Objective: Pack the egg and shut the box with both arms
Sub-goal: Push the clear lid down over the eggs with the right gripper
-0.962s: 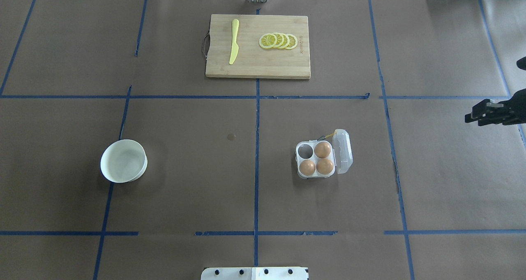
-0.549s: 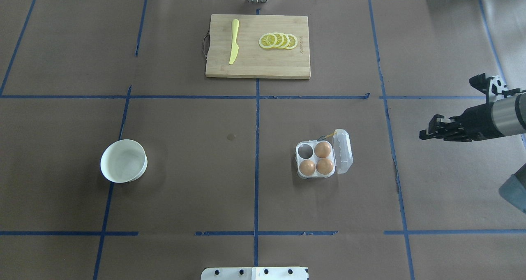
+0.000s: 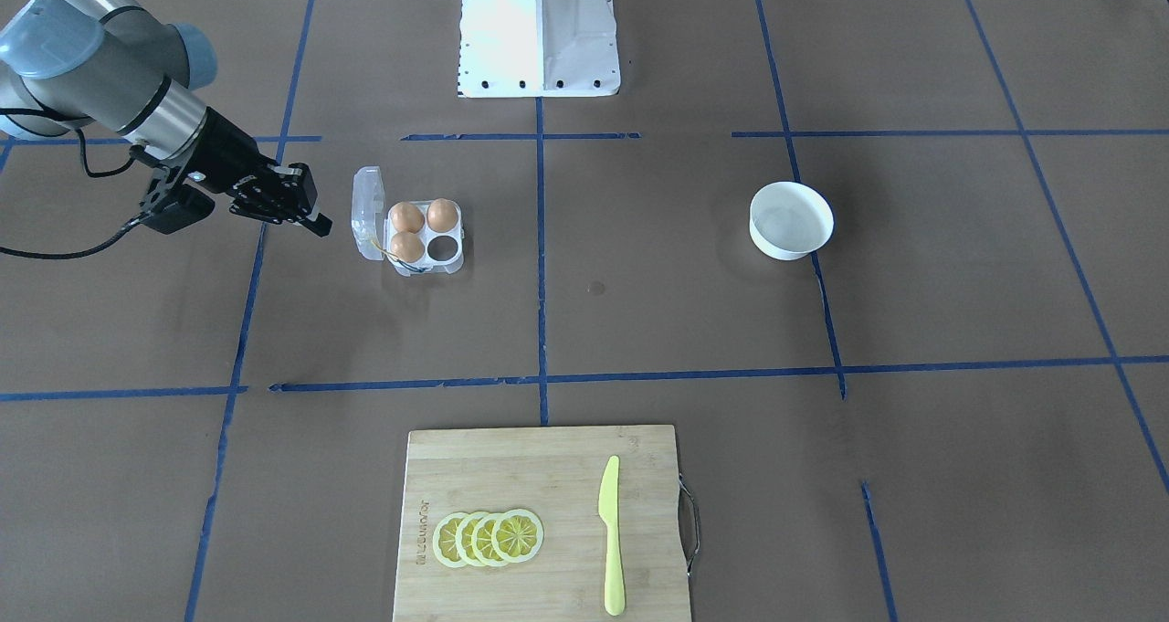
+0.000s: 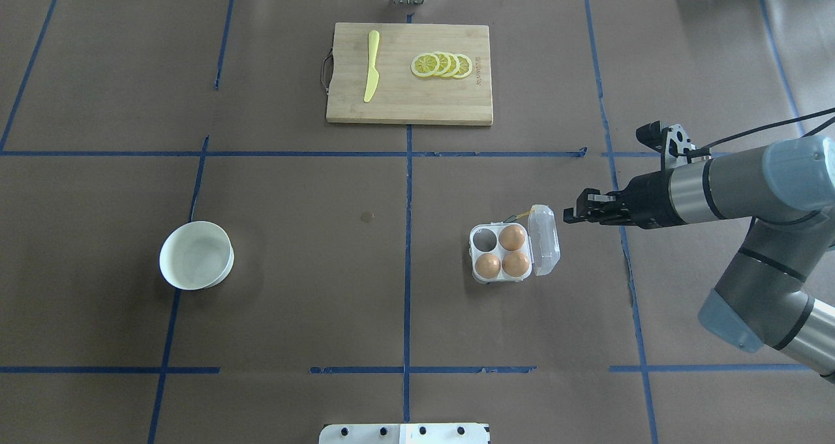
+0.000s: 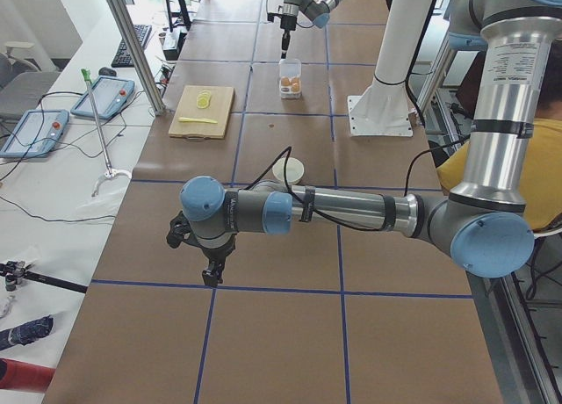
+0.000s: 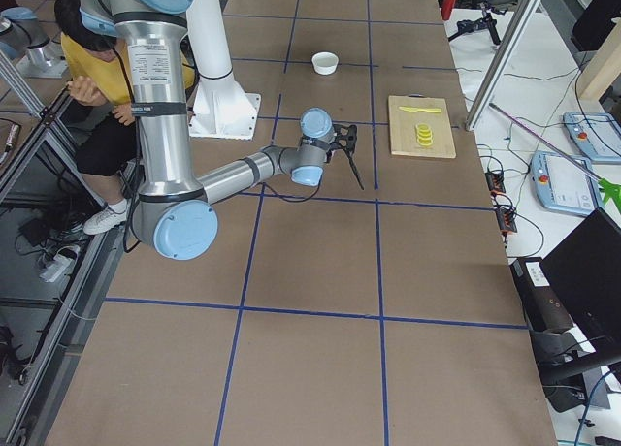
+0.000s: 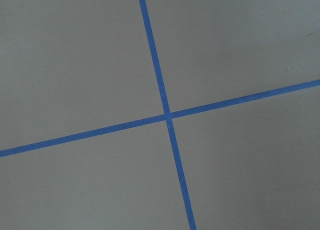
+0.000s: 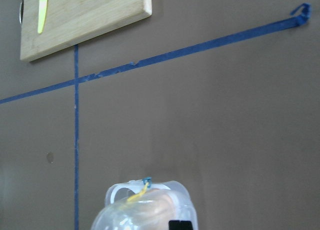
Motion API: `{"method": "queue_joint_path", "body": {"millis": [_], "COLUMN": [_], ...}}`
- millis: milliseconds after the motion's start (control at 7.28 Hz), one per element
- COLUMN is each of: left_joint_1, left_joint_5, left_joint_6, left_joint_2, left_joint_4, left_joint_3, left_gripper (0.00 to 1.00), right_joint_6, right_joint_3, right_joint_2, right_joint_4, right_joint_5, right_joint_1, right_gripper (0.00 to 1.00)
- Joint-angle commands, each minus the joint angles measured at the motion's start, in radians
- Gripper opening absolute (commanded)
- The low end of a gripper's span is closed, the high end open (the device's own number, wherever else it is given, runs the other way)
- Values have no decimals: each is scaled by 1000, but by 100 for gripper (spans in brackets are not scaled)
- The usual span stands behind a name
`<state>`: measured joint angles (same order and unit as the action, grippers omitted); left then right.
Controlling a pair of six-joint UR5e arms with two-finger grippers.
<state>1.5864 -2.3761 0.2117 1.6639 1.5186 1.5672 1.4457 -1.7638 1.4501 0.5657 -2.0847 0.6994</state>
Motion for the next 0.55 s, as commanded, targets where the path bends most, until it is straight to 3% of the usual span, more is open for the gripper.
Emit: {"method": "queue_joint_path", "body": {"millis": [0,412], "left_joint_1": [0,-2], "left_joint_5": [0,0], "left_joint_6": [0,-2], "left_joint_2": [0,0], "left_joint_4": [2,35], "left_joint_3": [-1,-6], "left_gripper": [100,100], "right_joint_6": [24,78], "right_joint_3": [1,6], "right_joint_2": [-63,-80], "right_joint_4": [-1,0], "right_joint_5": [58,58], "right_joint_1": [-44,-52], "right_gripper": [0,0]}}
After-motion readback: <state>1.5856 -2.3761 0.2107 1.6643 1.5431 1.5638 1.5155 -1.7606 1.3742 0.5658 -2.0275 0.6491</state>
